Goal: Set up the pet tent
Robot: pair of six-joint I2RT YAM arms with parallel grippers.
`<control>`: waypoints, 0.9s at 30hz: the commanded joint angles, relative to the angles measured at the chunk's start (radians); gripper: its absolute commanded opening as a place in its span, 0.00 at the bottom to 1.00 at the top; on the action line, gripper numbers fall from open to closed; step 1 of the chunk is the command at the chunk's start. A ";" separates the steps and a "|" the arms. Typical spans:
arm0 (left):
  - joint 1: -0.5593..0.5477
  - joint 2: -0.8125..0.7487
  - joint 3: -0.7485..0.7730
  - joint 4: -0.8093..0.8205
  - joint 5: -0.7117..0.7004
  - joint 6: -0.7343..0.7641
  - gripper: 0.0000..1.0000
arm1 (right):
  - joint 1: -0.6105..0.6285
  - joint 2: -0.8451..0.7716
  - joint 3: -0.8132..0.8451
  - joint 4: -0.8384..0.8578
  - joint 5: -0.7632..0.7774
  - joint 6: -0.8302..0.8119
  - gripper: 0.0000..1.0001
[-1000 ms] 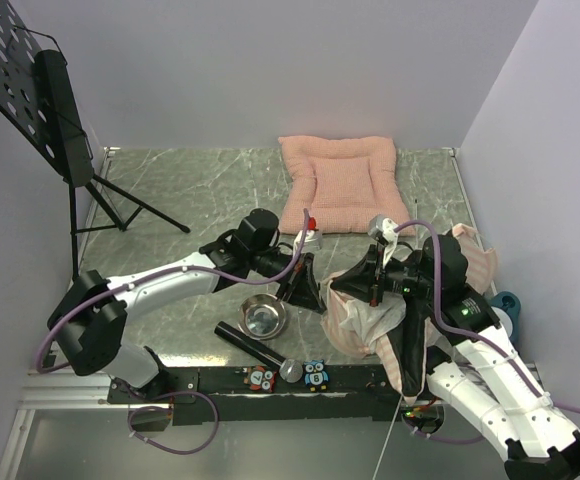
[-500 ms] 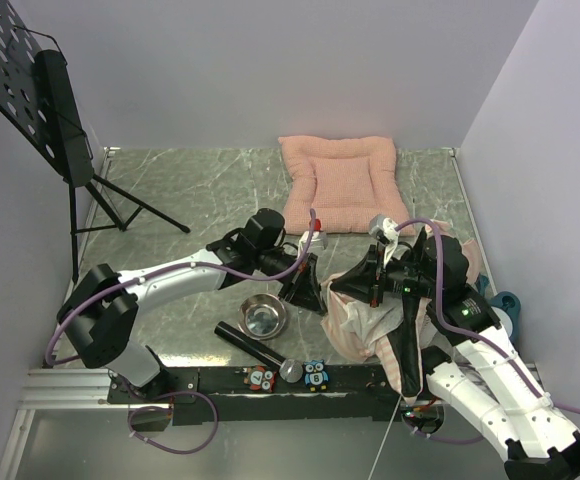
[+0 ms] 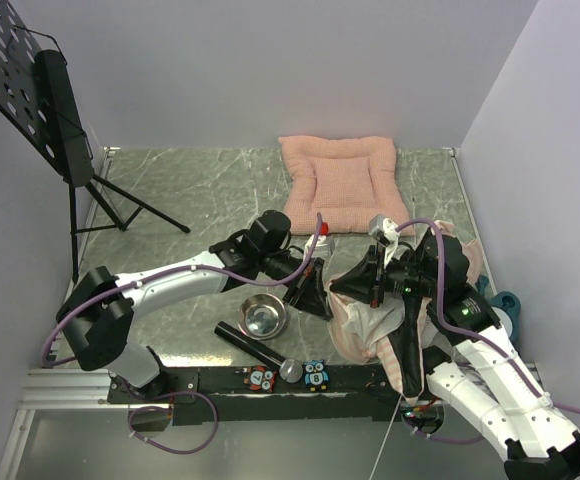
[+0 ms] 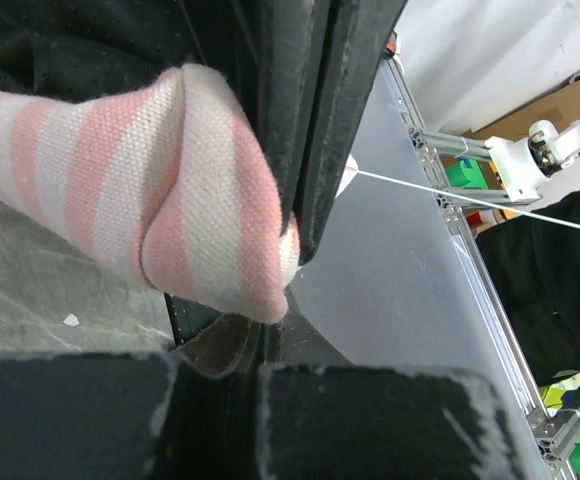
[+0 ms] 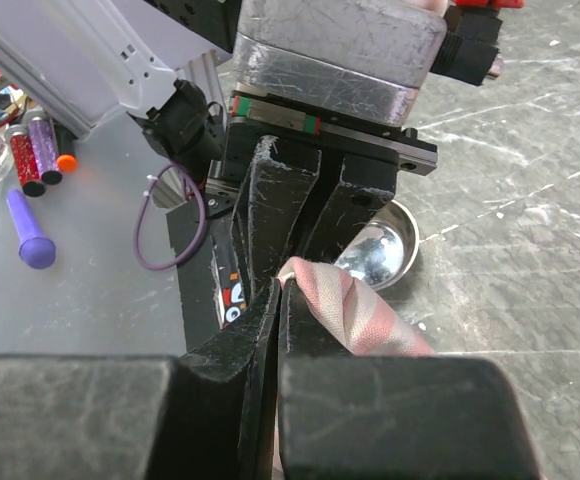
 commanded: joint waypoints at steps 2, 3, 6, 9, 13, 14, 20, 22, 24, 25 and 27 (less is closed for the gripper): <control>-0.045 0.024 -0.013 -0.133 -0.077 0.020 0.01 | -0.006 -0.012 0.085 0.265 -0.048 -0.012 0.00; -0.045 0.024 -0.007 -0.144 -0.080 0.027 0.01 | -0.006 -0.010 0.085 0.265 -0.054 -0.020 0.00; -0.045 0.010 0.002 -0.158 -0.089 0.043 0.01 | -0.006 -0.013 0.090 0.191 -0.078 -0.064 0.00; -0.045 -0.002 0.016 -0.178 -0.100 0.056 0.01 | -0.006 -0.016 0.094 0.130 -0.106 -0.110 0.00; -0.045 -0.011 0.033 -0.190 -0.112 0.066 0.01 | -0.006 -0.001 0.109 0.050 -0.140 -0.150 0.00; -0.045 -0.013 0.039 -0.196 -0.117 0.069 0.01 | -0.006 0.003 0.113 0.033 -0.141 -0.187 0.00; -0.045 -0.022 0.087 -0.268 -0.152 0.122 0.01 | -0.004 0.042 0.140 -0.118 -0.143 -0.305 0.00; -0.045 -0.031 0.099 -0.293 -0.167 0.151 0.01 | -0.003 0.051 0.149 -0.163 -0.135 -0.332 0.00; -0.046 -0.036 0.113 -0.325 -0.187 0.173 0.01 | -0.002 0.057 0.162 -0.204 -0.132 -0.359 0.00; -0.046 -0.037 0.122 -0.354 -0.193 0.187 0.01 | -0.002 0.057 0.165 -0.223 -0.133 -0.374 0.00; -0.046 -0.037 0.126 -0.382 -0.204 0.202 0.01 | -0.002 0.050 0.166 -0.241 -0.138 -0.395 0.00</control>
